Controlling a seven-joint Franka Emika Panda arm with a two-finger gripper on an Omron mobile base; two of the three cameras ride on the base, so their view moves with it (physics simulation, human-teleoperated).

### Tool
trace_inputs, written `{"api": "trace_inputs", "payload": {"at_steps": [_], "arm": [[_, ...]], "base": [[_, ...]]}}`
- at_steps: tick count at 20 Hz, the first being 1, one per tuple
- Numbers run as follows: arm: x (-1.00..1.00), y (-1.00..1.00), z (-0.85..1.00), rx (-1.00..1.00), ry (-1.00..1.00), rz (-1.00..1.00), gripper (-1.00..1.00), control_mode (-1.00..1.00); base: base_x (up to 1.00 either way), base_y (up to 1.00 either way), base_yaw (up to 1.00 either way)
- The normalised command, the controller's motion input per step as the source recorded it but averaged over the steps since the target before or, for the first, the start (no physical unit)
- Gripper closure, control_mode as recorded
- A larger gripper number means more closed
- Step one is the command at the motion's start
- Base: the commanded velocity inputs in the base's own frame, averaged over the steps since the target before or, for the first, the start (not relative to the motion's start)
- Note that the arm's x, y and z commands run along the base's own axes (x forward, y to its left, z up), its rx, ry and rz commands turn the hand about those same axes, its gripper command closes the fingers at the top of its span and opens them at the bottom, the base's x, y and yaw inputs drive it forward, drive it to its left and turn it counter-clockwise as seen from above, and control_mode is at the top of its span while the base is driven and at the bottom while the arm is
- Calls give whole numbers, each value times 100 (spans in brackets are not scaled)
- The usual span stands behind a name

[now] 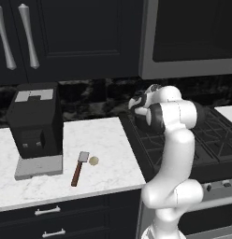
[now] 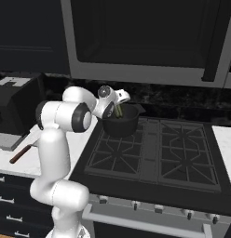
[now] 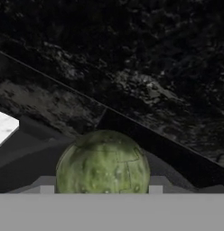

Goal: Put the garlic and cucumber in the pot. Retrieve the spatula and lightly stir the vegetables in the pot.

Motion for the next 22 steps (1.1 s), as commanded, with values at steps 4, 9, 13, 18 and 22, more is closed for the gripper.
{"api": "trace_inputs", "payload": {"at_steps": [4, 9, 13, 18, 22], "arm": [[29, -43, -22, 10, 0, 0, 100, -100], [-6, -43, -29, 10, 0, 0, -100, -100], [-23, -39, -7, 8, -1, 0, -100, -100], [-53, -7, 3, 6, -10, 0, -100, -100], [-56, 0, 4, 6, -8, 0, -100, -100]], "base": [[0, 0, 0], [0, 0, 0], [0, 0, 0], [0, 0, 0], [0, 0, 0]]}}
